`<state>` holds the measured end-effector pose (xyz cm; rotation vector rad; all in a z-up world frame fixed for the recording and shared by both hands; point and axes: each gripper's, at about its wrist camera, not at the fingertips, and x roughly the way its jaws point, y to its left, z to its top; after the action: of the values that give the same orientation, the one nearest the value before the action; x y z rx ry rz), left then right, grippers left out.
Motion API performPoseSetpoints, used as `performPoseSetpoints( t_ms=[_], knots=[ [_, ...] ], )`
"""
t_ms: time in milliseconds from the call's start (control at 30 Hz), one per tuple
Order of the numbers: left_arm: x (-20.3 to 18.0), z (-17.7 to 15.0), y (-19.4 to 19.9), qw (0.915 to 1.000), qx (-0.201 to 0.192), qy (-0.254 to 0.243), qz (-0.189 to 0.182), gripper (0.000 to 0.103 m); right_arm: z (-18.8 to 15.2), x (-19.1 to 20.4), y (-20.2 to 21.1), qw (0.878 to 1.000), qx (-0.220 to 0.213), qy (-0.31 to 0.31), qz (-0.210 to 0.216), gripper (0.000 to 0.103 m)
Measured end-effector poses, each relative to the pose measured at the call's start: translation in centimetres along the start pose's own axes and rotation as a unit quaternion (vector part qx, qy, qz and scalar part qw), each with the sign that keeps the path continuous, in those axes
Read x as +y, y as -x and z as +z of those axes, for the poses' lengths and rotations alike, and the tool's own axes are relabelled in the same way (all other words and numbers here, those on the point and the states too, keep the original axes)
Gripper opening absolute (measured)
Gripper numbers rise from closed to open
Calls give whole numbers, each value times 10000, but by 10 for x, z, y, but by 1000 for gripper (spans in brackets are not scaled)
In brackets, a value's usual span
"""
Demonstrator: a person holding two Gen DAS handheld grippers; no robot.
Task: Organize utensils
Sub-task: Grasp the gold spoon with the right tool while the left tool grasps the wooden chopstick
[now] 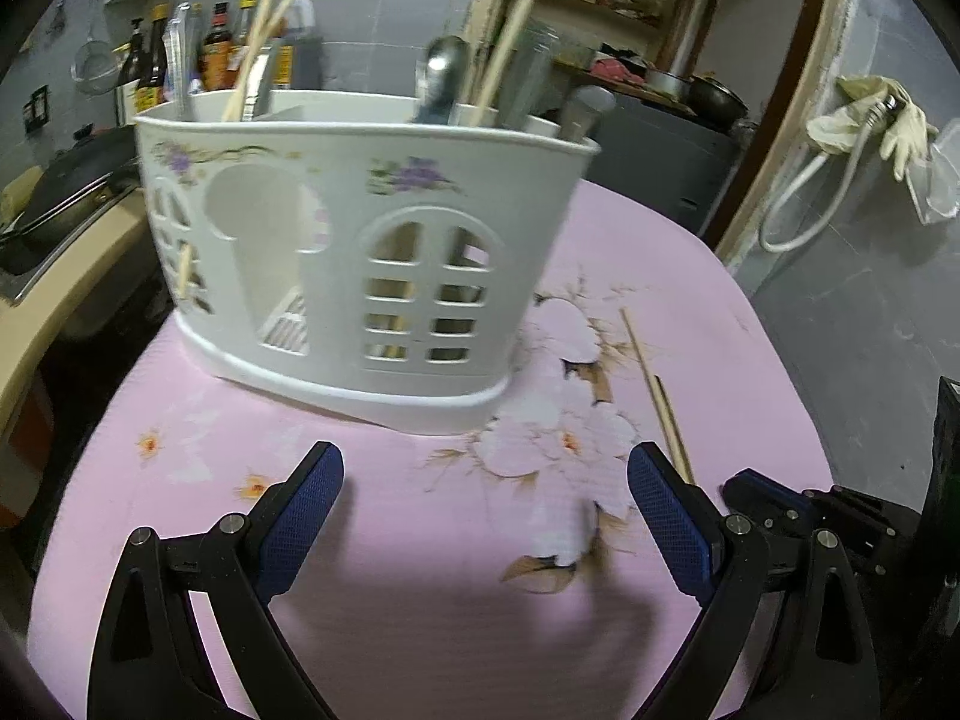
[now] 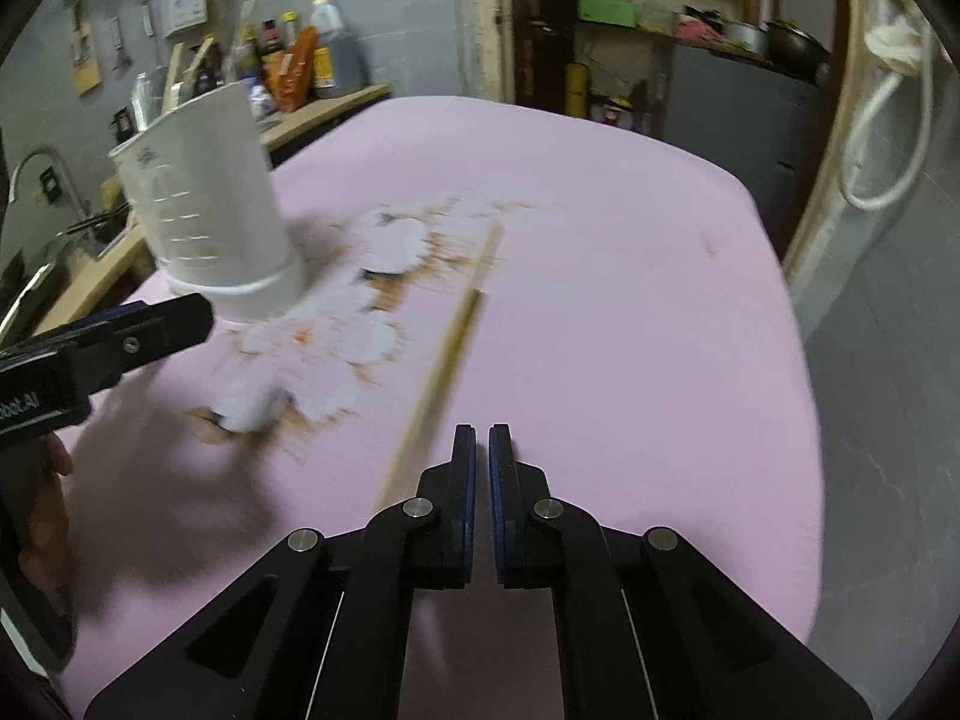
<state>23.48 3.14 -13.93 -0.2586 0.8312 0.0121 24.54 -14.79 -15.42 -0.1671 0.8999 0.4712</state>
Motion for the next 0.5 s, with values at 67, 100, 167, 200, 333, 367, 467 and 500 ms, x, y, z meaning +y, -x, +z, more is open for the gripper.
performPoseSetpoints(
  t_ms=[67, 100, 167, 200, 333, 367, 467, 500],
  knots=[
    [-5, 0, -3, 10000, 33, -52, -39, 93, -3, -9, 4, 9999, -26, -126, 114, 2],
    [-7, 0, -4, 9999, 50, -66, -57, 93, -3, -13, 5, 9995, -44, -210, 214, 3],
    [-10, -1, -6, 9999, 73, -90, -68, 93, -3, -18, 6, 9983, -51, -406, 422, 4],
    [-11, -1, -7, 9999, 92, -111, -75, 93, -2, -19, 5, 9977, -25, -459, 490, 7],
    [-13, -1, -8, 9996, 167, -205, -128, 92, -4, -13, 6, 9972, 5, -401, 636, 19],
    [-13, -1, -9, 9996, 175, -205, -131, 92, -4, -10, 6, 9972, 16, -351, 654, 21],
    [-10, 1, -12, 9995, 246, -154, -147, 92, -6, 3, 3, 9985, 100, -80, 537, 22],
    [-9, 1, -13, 9994, 265, -137, -149, 92, -7, 7, 0, 9988, 127, 5, 471, 22]
  ],
)
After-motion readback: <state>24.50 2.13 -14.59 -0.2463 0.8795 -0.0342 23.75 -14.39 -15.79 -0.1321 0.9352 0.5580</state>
